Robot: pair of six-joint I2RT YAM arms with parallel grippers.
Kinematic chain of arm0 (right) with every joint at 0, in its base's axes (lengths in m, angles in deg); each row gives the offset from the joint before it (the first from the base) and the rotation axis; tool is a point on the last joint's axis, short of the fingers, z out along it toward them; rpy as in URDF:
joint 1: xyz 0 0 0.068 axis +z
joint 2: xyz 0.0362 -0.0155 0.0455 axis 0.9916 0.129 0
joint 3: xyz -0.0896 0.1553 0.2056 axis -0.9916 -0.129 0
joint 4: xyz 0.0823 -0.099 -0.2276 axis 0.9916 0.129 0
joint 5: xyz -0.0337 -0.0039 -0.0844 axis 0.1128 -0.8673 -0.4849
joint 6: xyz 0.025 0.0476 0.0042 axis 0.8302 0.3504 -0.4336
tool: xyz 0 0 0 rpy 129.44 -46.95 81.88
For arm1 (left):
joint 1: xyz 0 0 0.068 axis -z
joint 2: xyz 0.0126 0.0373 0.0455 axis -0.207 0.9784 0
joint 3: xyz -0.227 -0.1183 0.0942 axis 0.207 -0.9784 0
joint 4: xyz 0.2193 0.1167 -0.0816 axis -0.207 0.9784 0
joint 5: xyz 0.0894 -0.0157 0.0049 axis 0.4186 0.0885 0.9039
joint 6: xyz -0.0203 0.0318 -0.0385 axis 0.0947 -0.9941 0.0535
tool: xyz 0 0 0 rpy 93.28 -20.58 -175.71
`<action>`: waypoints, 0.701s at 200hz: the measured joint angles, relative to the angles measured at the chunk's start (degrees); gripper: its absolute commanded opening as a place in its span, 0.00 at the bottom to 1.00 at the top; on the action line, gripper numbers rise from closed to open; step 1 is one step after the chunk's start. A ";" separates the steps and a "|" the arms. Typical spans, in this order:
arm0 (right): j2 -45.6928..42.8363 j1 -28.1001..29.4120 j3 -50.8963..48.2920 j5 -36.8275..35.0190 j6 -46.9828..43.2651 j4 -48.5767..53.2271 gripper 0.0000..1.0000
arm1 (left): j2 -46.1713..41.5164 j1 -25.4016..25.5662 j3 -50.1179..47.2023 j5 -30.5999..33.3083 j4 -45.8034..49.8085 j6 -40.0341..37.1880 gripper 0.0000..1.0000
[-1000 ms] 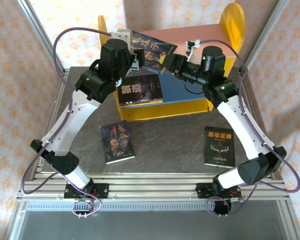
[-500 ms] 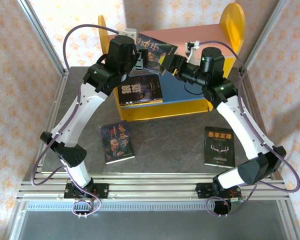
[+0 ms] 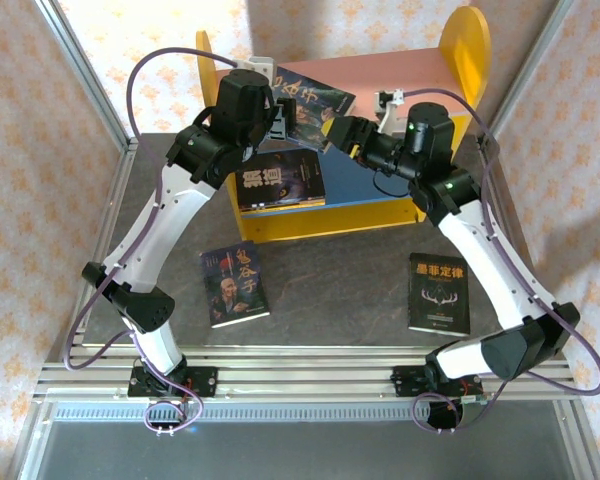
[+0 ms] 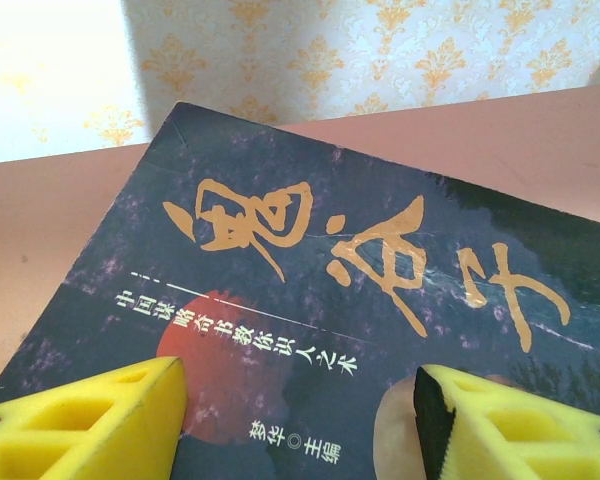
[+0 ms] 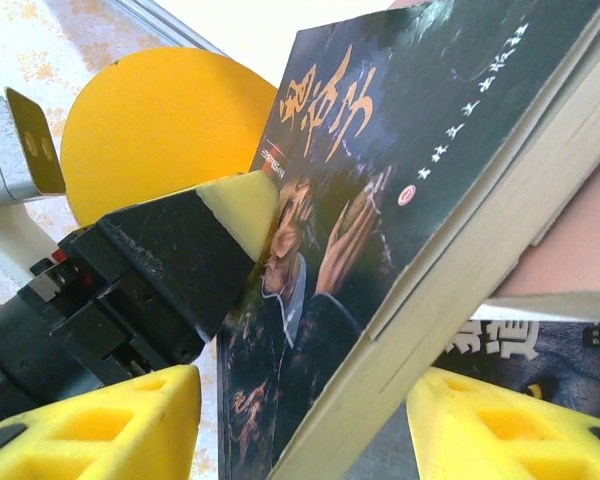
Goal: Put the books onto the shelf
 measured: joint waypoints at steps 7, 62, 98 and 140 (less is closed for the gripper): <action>-0.24 0.00 -0.37 0.02 0.00 0.00 0.56 | 0.00 -0.02 0.07 -0.04 0.11 0.02 0.62; -0.59 0.00 -0.98 0.02 0.02 -0.81 0.56 | 0.00 -0.07 0.31 -0.85 0.70 0.24 0.61; -0.15 -0.02 -0.76 0.02 0.09 -1.90 0.55 | -0.02 -0.33 0.35 -1.99 0.83 0.44 0.60; 0.42 -0.13 0.17 -0.35 0.09 -1.97 0.55 | -0.98 -0.42 -0.61 -3.54 0.79 0.76 0.59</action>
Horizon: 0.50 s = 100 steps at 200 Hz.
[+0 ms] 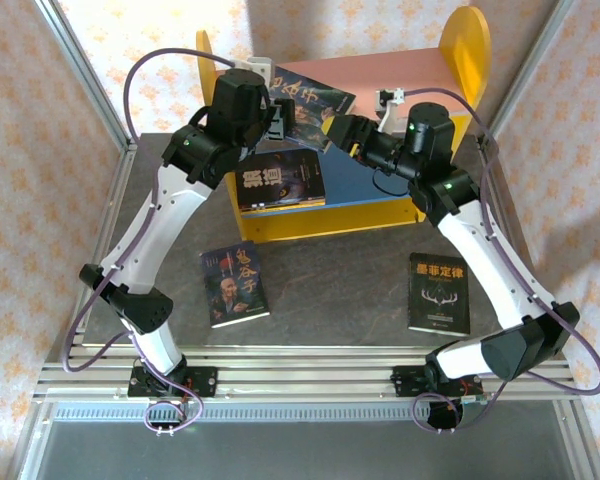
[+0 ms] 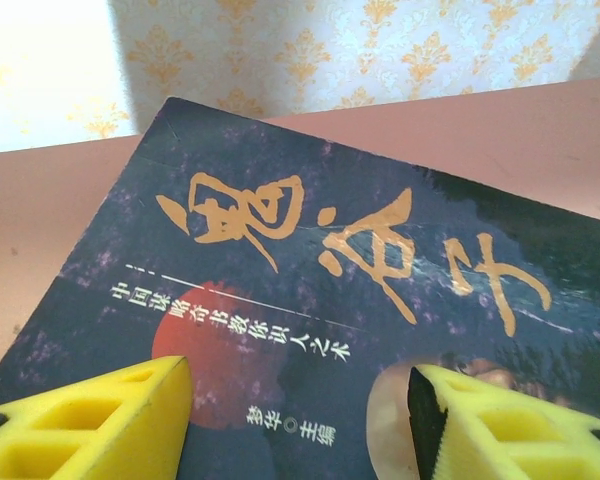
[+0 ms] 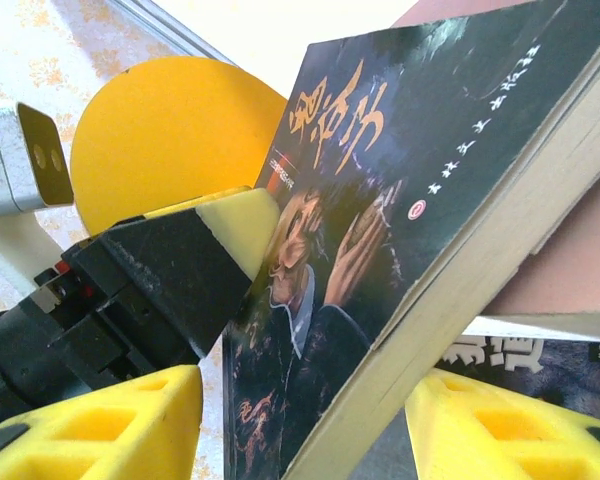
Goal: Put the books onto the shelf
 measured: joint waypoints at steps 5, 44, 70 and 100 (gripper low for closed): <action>0.07 -0.04 0.24 -0.11 0.00 0.00 0.55 | -0.31 0.00 -0.31 -0.33 0.02 0.11 0.59; 1.33 -0.94 1.79 -0.96 0.15 0.07 0.50 | -2.99 0.00 -3.23 -3.06 -0.50 0.94 0.59; 2.80 -1.49 2.99 -1.11 0.42 0.20 0.48 | -4.66 0.00 -5.07 -4.63 -1.03 1.68 0.59; 3.52 -1.60 4.17 -1.20 0.42 0.52 0.47 | -5.81 0.02 -6.16 -6.19 -1.27 2.34 0.59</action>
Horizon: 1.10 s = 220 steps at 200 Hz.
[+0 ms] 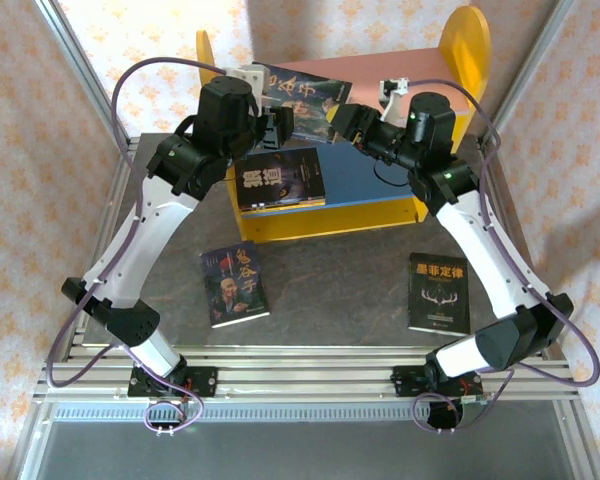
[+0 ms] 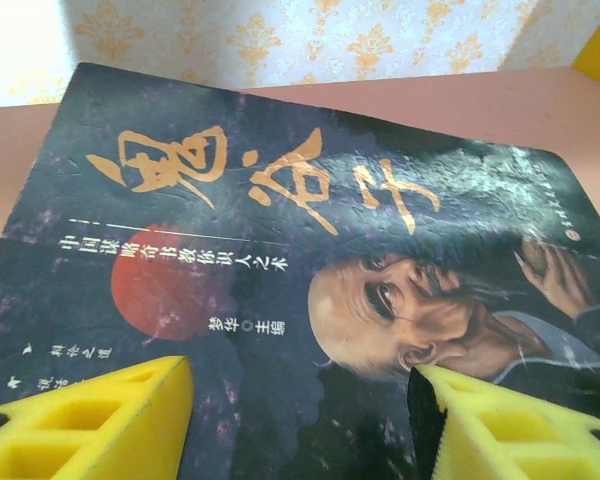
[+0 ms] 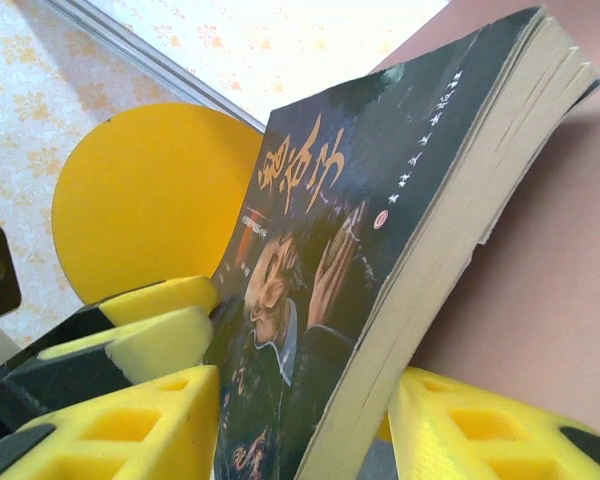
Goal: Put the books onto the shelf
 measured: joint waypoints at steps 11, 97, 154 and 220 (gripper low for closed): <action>0.48 -0.07 0.76 -0.09 0.00 0.02 0.47 | -0.11 0.02 -0.04 -0.11 0.00 0.15 0.59; 5.38 -0.17 8.50 0.00 -0.37 2.16 0.51 | -2.03 0.31 -2.29 -0.22 -1.27 0.72 0.59; 7.41 -0.17 12.17 -1.07 -2.86 4.74 0.56 | -2.43 0.52 -2.51 -0.13 -1.29 1.20 0.59; 13.81 -0.33 22.64 -2.12 -5.62 11.28 0.59 | -2.91 0.52 -2.93 -0.11 -1.27 1.40 0.59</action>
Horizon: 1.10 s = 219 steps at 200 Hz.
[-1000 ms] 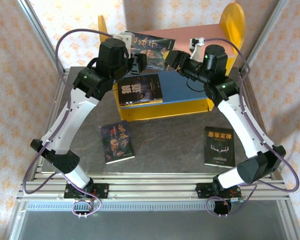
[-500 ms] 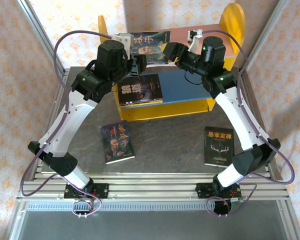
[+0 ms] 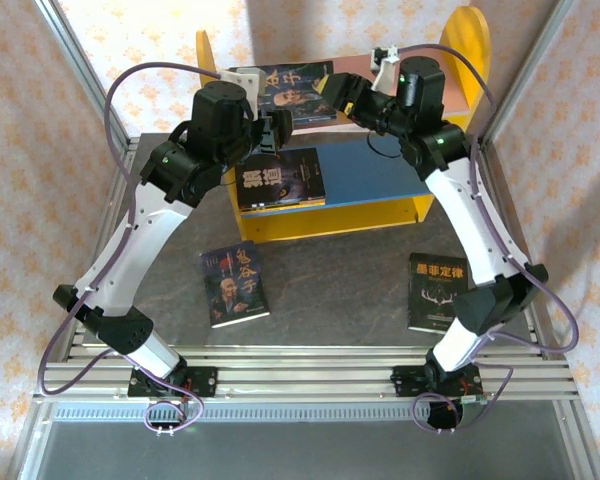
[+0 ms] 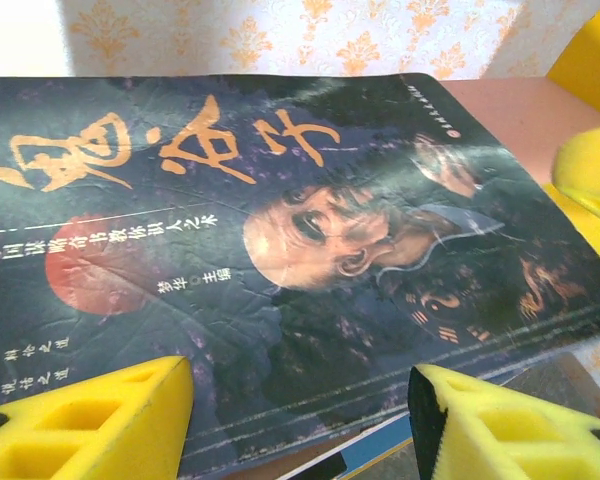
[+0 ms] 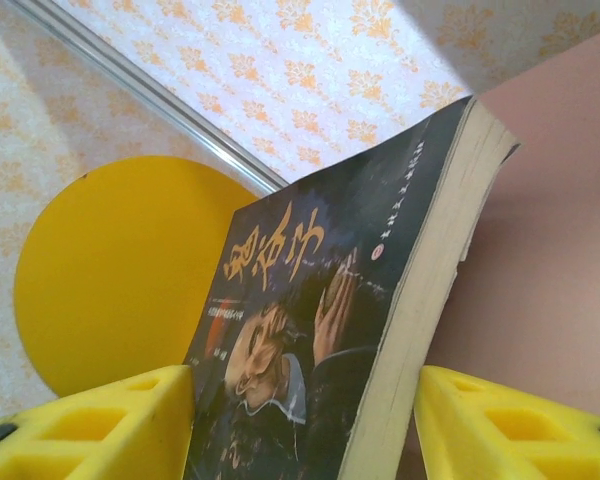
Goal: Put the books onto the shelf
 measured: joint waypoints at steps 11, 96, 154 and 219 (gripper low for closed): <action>1.64 -0.13 2.27 -0.02 -0.17 0.85 0.61 | 0.00 0.00 0.00 0.00 0.00 0.00 0.59; 7.04 -0.33 11.56 0.00 -3.06 7.32 0.66 | -0.15 0.28 -0.42 0.15 0.63 -0.02 0.60; 6.36 -0.33 11.67 0.00 -5.31 9.64 0.66 | 0.20 0.37 1.68 2.05 2.67 -0.50 0.62; 3.39 0.35 11.06 -1.84 -9.79 16.24 0.67 | 4.81 0.37 13.73 3.63 7.28 -2.80 0.63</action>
